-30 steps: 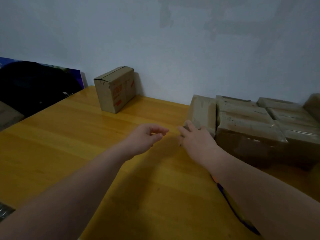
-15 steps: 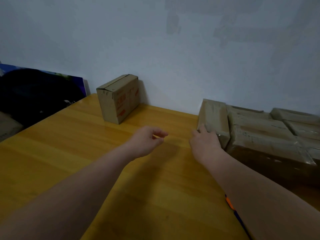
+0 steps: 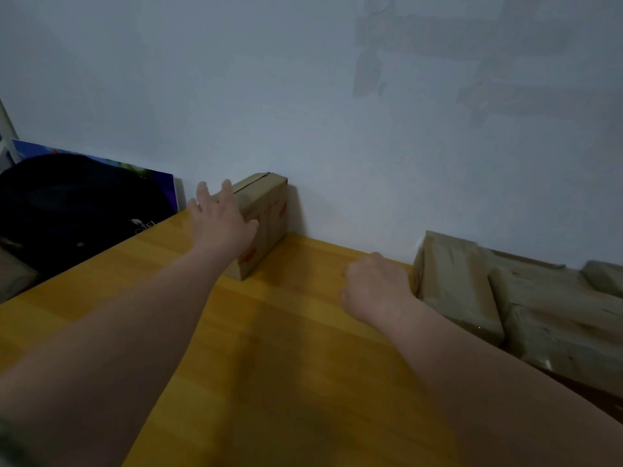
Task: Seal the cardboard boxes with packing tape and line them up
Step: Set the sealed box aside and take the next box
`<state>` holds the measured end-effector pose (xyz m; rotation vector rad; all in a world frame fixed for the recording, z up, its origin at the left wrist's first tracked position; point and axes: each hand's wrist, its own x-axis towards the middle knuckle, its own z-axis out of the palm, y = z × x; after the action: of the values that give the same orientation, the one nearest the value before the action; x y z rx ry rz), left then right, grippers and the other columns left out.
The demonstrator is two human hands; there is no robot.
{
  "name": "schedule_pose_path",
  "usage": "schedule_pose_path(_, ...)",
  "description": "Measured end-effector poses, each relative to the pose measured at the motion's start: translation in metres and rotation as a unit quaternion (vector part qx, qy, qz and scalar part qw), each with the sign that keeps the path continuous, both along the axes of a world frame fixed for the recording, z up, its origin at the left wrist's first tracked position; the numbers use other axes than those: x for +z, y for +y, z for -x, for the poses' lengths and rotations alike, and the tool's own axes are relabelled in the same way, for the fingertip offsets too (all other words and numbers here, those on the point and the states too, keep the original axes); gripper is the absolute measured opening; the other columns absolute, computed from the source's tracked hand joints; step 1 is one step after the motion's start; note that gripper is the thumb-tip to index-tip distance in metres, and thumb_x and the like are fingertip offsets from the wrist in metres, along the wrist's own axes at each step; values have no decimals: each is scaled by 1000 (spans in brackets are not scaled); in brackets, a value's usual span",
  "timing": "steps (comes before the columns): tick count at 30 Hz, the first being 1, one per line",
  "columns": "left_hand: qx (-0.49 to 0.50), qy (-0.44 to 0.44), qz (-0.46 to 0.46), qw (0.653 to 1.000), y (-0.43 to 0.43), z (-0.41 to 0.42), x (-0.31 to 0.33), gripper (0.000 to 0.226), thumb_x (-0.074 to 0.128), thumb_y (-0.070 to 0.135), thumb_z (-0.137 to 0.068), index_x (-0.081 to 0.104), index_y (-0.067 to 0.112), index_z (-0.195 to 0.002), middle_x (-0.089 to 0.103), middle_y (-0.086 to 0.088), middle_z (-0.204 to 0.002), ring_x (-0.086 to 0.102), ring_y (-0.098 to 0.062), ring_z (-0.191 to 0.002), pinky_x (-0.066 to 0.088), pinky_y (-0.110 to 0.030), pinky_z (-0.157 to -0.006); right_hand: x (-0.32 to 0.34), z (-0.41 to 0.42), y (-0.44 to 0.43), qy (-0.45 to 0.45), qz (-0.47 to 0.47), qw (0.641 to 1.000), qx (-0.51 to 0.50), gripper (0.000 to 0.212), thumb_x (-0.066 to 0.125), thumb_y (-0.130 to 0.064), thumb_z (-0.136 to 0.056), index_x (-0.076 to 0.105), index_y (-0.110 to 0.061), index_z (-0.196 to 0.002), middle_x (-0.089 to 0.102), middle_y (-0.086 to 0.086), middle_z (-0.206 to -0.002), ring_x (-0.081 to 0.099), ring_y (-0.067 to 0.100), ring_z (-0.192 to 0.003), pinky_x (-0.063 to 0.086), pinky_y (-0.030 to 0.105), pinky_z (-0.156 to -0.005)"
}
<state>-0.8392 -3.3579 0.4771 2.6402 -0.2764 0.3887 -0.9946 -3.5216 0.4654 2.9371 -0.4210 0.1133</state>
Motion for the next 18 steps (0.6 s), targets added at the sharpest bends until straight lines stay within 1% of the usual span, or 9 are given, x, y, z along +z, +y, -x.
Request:
schedule_pose_path(1, 2, 26, 22, 999, -1, -10, -2, 81, 60, 43, -89, 13, 19, -151, 0, -22, -156, 5, -41, -143, 15, -50, -116, -2, -6, -1, -7, -4, 1000, 2, 17, 49, -23, -92, 64, -16, -97, 61, 5, -102, 56, 23, -95, 32, 27, -52)
schedule_pose_path(3, -4, 62, 86, 994, 0, -25, -8, 78, 65, 44, -86, 23, 24, -149, 4, -20, -154, 17, -42, -139, 25, -48, -114, -4, -13, -3, -18, -15, 1000, 5, 19, 50, -25, -92, 65, -17, -100, 62, 5, -102, 58, 23, -95, 32, 27, -51)
schedule_pose_path(5, -18, 47, 117, 992, 2, -29, -13, 70, 67, 39, -85, 34, 23, -145, 18, -17, -146, 35, -38, -127, 36, -42, -106, -6, -15, -3, -28, -29, 999, 7, 20, 49, -24, -92, 65, -16, -100, 63, 5, -102, 59, 24, -96, 36, 28, -55)
schedule_pose_path(6, -25, 31, 118, 992, 3, -26, -13, 67, 68, 37, -85, 38, 23, -143, 23, -16, -141, 39, -36, -122, 39, -41, -102, -6, -14, -4, -34, -35, 999, 7, 20, 49, -24, -91, 66, -17, -100, 63, 5, -102, 60, 24, -96, 36, 28, -55)
schedule_pose_path(8, -37, 8, 116, 992, 4, -13, -12, 63, 68, 36, -85, 41, 24, -141, 27, -14, -138, 40, -33, -120, 40, -38, -100, -3, -6, -3, -44, -43, 998, 6, 25, 49, -25, -91, 66, -18, -107, 64, 4, -107, 60, 25, -100, 39, 27, -59)
schedule_pose_path(11, -79, 13, 123, 989, 6, 23, -9, 64, 68, 38, -85, 41, 29, -142, 29, -11, -138, 39, -28, -123, 40, -35, -99, 7, 20, -1, -55, -68, 996, 2, 32, 47, -33, -94, 61, -21, -121, 61, 4, -120, 56, 26, -111, 49, 33, -78)
schedule_pose_path(13, -126, 30, 132, 983, 11, 54, -6, 65, 70, 38, -83, 43, 31, -141, 31, -9, -138, 39, -27, -123, 41, -35, -98, 15, 45, 1, -71, -90, 993, -4, 33, 46, -37, -95, 60, -23, -121, 60, 2, -122, 55, 24, -113, 50, 35, -85)
schedule_pose_path(15, -173, 47, 139, 974, 20, 89, -3, 64, 72, 37, -82, 45, 33, -139, 32, -7, -137, 37, -25, -126, 39, -36, -101, 22, 74, 2, -87, -104, 991, -6, 32, 46, -39, -95, 62, -24, -119, 62, -1, -119, 57, 21, -109, 50, 34, -83)
schedule_pose_path(18, -236, 64, 137, 960, 35, 142, 3, 62, 75, 34, -79, 49, 35, -136, 35, -3, -136, 35, -22, -128, 36, -36, -105, 29, 123, 4, -94, -142, 985, -28, 35, 47, -41, -96, 60, -27, -124, 62, -5, -120, 58, 17, -106, 48, 29, -76)
